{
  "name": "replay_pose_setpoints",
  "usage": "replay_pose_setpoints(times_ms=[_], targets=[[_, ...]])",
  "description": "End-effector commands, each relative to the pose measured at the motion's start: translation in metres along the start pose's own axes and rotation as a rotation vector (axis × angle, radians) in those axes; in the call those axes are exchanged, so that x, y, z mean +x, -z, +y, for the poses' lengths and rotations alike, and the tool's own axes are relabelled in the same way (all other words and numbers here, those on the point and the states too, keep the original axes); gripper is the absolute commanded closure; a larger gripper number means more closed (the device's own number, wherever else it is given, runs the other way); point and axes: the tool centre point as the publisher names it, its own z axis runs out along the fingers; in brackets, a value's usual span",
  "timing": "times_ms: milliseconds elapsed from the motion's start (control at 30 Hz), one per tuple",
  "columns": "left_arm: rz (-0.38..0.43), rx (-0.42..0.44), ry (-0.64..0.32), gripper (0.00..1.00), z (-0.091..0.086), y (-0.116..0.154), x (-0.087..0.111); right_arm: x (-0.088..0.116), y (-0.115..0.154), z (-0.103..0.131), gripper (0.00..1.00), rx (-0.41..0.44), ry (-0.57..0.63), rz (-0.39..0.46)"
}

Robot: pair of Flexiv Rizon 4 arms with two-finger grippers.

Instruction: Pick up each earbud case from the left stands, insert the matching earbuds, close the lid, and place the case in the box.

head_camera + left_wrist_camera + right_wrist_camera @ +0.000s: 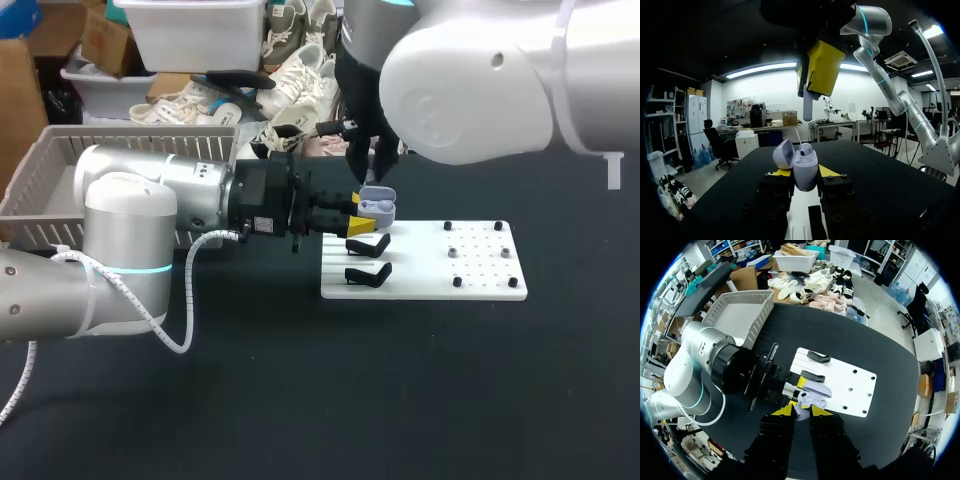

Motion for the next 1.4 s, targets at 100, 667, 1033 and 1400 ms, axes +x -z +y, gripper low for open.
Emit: replay_pose_setpoints(times_ms=[100, 667, 1033, 1400], targets=[[0.000, -0.001, -0.001, 1.00, 0.001, -0.001, 0.000, -0.001, 0.001, 0.000, 1.00, 0.001, 0.000, 0.005], [0.000, -0.001, -0.001, 1.00, 0.001, -0.001, 0.000, -0.002, -0.006, 0.006, 1.00, 0.056, 0.093, -0.073], [0.000, -0.001, -0.001, 1.00, 0.001, -0.001, 0.000, 0.004, -0.016, -0.003, 1.00, -0.014, 0.041, -0.106], [0.000, -0.001, -0.001, 1.00, 0.001, -0.001, 0.000, 0.005, -0.024, -0.005, 1.00, -0.065, 0.050, -0.130]])
